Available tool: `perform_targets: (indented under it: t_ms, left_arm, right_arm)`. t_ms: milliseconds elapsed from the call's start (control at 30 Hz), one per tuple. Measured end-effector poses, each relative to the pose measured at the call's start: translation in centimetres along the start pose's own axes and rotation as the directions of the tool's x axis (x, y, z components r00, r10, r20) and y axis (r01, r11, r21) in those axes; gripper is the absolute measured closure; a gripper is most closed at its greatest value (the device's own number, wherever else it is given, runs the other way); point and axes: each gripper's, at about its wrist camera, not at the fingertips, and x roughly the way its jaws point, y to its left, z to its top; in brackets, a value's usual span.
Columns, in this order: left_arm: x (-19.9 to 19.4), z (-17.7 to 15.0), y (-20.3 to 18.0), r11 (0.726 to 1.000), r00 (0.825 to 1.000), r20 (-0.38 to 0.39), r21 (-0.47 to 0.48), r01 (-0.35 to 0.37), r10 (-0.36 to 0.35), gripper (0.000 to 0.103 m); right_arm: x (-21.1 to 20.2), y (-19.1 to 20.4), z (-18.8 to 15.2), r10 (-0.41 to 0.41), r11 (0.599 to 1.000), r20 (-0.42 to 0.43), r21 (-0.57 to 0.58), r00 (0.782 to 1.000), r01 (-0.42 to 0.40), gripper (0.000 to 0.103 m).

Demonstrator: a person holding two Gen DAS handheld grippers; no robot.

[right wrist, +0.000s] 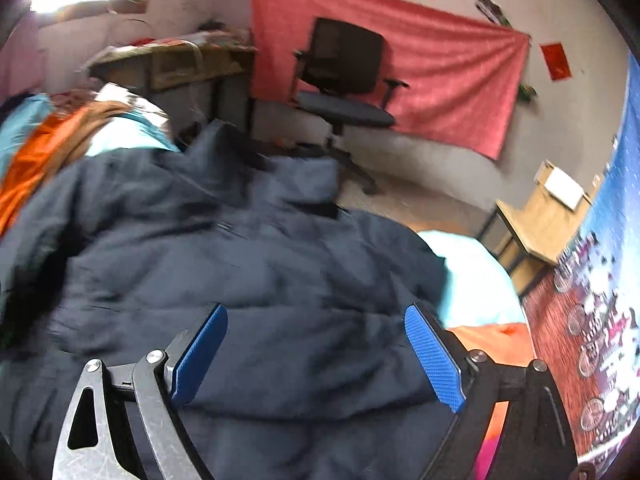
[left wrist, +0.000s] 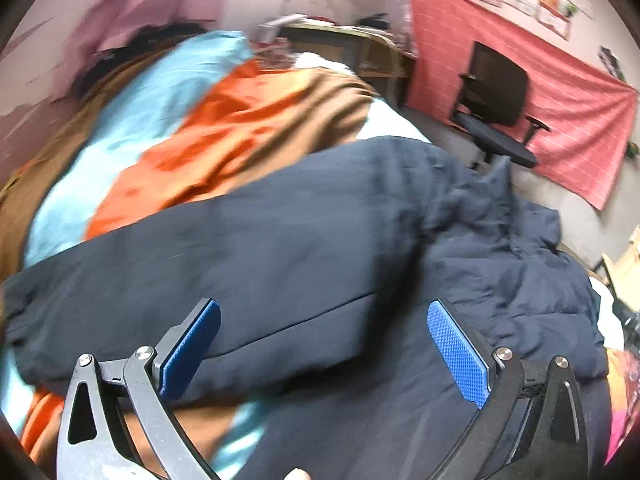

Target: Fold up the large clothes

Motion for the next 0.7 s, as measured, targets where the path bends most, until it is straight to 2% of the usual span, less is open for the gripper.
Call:
perform_targets:
  t_ms: [233, 333, 400, 567, 700]
  left_arm:
    - [-3.4, -3.6, 6.5, 0.985, 0.988, -0.018, -0.079, -0.154, 0.153, 0.001]
    - [-4.3, -5.0, 8.6, 0.973, 0.978, -0.050, -0.107, -0.205, 0.201, 0.001]
    - [-4.4, -6.0, 10.0, 0.962, 0.970, -0.083, -0.128, -0.240, 0.230, 0.001]
    - [-4.3, -8.3, 12.7, 0.942, 0.952, -0.180, -0.184, -0.280, 0.248, 0.001]
    - [-4.3, -9.1, 14.9, 0.925, 0.954, -0.214, -0.270, -0.266, 0.212, 0.001]
  right_arm:
    - [-2.7, 4.4, 1.1, 0.078, 0.996, 0.068, -0.048, 0.995, -0.075, 0.010]
    - [-2.9, 6.3, 1.5, 0.109, 0.993, 0.073, -0.060, 0.991, -0.105, 0.009]
    - [-2.8, 7.7, 1.5, 0.140, 0.989, 0.059, -0.065, 0.988, -0.136, 0.004]
    - [-0.3, 11.1, 1.1, 0.252, 0.965, -0.063, -0.066, 0.966, -0.256, 0.004]
    - [1.7, 13.3, 0.8, 0.231, 0.968, -0.081, -0.086, 0.970, -0.237, 0.003]
